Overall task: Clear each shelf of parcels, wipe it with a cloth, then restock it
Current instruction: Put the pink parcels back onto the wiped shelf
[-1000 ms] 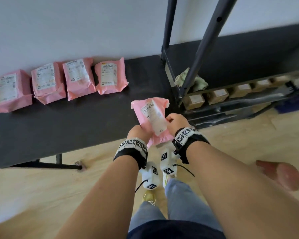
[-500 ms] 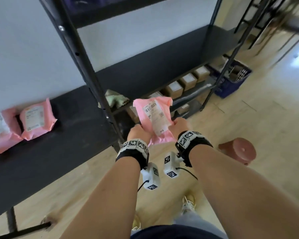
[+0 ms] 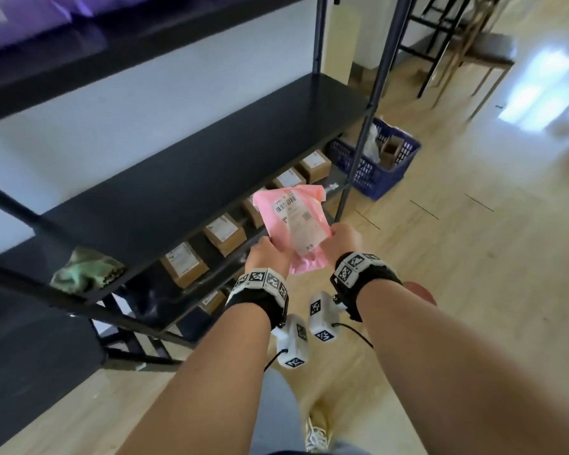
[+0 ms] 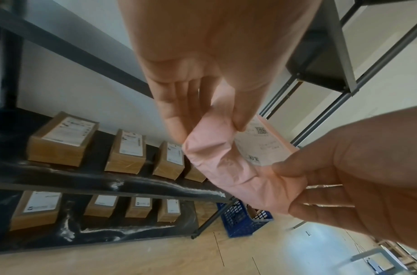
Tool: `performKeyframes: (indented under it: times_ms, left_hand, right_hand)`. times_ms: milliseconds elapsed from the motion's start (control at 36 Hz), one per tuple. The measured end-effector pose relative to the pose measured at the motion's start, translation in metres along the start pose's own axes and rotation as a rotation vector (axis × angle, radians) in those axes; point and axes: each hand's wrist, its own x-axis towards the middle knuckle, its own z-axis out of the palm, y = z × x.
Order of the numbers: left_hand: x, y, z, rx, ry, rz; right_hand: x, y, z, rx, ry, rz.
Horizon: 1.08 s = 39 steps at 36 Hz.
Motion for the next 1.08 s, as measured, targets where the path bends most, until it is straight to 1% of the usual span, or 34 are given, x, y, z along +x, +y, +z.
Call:
performKeyframes:
  times_ms: [111, 194, 389, 500, 694, 833, 944, 1028, 1083]
  left_hand:
    - [0.041, 0.037, 0.009, 0.0, -0.046, 0.048]
    - [0.076, 0.068, 0.014, 0.023, -0.047, 0.085]
    - [0.154, 0.145, 0.011, 0.05, -0.094, 0.174]
    - [0.191, 0.183, 0.021, 0.063, -0.066, 0.184]
    - [0.252, 0.236, 0.042, 0.001, -0.014, 0.165]
    - [0.303, 0.28, 0.06, -0.068, 0.073, 0.097]
    - [0.339, 0.308, 0.07, -0.033, 0.107, 0.014]
    - [0.356, 0.328, 0.07, -0.005, 0.124, 0.024]
    - [0.365, 0.339, 0.071, -0.009, 0.135, 0.015]
  right_hand:
    - [0.05, -0.008, -0.016, 0.059, 0.03, 0.028]
    - [0.09, -0.02, -0.034, 0.08, 0.055, 0.045]
    - [0.175, -0.054, -0.079, 0.133, 0.161, 0.059]
    - [0.216, -0.066, -0.102, 0.161, 0.189, 0.039]
    - [0.297, -0.09, -0.139, 0.143, 0.094, -0.043]
    - [0.36, -0.113, -0.165, 0.106, -0.001, -0.125]
    - [0.408, -0.131, -0.183, 0.048, -0.076, -0.195]
    - [0.444, -0.143, -0.186, 0.001, -0.111, -0.217]
    - [0.462, -0.149, -0.184, -0.015, -0.11, -0.231]
